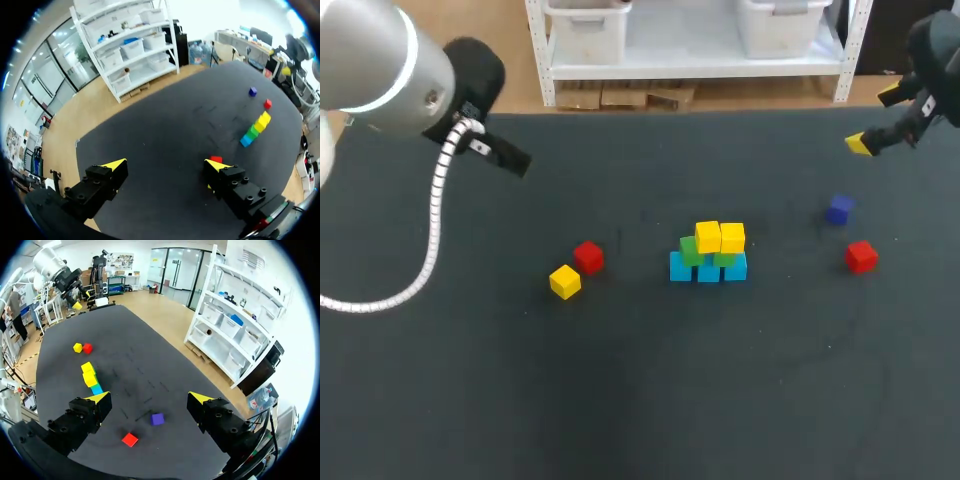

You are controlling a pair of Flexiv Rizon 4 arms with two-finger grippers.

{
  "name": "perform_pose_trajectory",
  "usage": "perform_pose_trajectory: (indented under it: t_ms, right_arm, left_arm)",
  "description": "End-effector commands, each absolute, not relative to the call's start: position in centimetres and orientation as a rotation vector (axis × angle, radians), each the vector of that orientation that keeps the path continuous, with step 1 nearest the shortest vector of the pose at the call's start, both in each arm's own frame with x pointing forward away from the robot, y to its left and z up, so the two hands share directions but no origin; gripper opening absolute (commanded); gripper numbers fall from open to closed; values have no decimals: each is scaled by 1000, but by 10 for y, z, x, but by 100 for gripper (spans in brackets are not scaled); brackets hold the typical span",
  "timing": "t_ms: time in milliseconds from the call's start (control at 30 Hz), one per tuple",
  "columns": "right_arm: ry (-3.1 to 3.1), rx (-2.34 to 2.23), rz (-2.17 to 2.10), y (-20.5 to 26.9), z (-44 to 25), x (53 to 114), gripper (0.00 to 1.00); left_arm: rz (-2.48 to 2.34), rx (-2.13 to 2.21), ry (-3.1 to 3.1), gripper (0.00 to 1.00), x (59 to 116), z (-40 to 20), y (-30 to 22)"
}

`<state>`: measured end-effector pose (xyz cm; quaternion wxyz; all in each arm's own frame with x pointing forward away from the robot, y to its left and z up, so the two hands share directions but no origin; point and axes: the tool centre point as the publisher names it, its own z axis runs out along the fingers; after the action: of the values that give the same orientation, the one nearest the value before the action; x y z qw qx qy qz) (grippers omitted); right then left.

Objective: Place the blue cubes, place green cubes on the blue cubes, place the yellow cubes on the green cubes, then place the red cubes on the yellow cubes, and place purple cube on the red cubes.

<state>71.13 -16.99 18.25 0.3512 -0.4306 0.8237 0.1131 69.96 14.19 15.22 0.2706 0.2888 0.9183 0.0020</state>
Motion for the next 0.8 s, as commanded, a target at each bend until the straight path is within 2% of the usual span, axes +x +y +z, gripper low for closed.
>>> perform_pose_trajectory:
  t_ms: [33, 367, 800]
  right_arm:
    - [2131, -1115, 295, -170, 183, 711, 100]
    - [2131, -1115, 295, -170, 183, 711, 100]
    - [2131, -1115, 295, -170, 183, 711, 100]
  left_arm:
    - [67, 830, 2554, 100, 701, 136, 123]
    - [84, 1045, 2662, 100, 662, 71, 75]
    - [64, 1177, 2767, 100, 636, 24, 71]
